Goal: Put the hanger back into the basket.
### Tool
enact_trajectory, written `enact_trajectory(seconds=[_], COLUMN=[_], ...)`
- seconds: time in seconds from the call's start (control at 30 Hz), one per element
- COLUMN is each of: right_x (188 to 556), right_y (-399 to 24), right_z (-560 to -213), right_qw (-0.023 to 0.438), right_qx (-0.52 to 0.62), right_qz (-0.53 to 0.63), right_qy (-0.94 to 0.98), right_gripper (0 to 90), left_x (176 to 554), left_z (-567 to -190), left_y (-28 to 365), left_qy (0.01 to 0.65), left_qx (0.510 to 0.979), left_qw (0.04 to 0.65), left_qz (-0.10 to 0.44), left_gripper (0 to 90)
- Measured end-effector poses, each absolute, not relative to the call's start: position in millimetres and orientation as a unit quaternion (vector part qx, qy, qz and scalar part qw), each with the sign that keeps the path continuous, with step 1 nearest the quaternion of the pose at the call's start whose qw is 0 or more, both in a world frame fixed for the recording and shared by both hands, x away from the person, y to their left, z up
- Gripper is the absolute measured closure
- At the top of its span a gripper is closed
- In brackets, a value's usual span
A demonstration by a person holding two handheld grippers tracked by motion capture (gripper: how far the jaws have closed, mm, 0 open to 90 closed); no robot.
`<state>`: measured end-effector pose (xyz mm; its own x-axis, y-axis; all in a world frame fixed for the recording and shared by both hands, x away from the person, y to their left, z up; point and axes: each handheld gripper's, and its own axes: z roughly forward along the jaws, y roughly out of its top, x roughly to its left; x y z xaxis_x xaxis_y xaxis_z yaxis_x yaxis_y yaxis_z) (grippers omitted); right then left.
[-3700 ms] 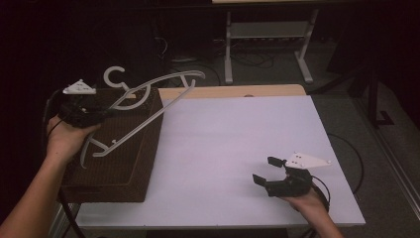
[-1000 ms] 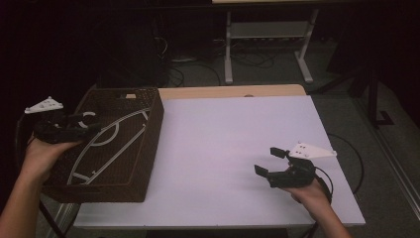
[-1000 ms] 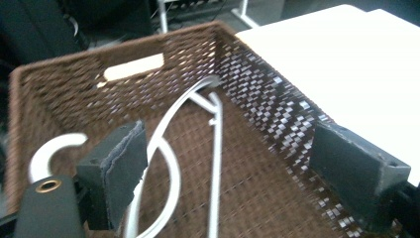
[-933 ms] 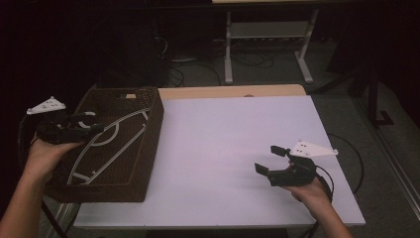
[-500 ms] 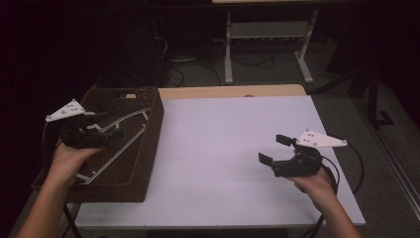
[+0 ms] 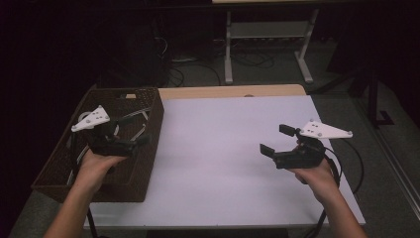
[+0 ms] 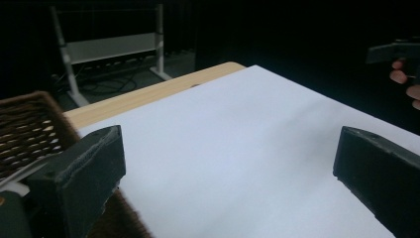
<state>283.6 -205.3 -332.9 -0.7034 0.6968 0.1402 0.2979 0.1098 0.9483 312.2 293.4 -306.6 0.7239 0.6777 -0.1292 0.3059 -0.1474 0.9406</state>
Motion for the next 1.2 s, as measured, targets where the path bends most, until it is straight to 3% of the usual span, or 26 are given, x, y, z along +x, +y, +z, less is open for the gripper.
enact_trajectory(seconds=[0.57, 1.2], right_x=[289, 283], right_y=[-207, -213], right_z=[-321, -314], right_qw=[0.182, 0.19], right_qx=[0.331, 0.317], right_qz=[0.596, 0.612], right_qy=[0.708, 0.699], right_gripper=[1.7, 1.6], left_x=[307, 303], left_z=[-322, -327], left_y=[270, 270], left_qy=[0.306, 0.301], left_qx=[0.723, 0.719], left_qw=[0.6, 0.611], left_qz=[0.153, 0.141], left_gripper=[0.0, 0.0])
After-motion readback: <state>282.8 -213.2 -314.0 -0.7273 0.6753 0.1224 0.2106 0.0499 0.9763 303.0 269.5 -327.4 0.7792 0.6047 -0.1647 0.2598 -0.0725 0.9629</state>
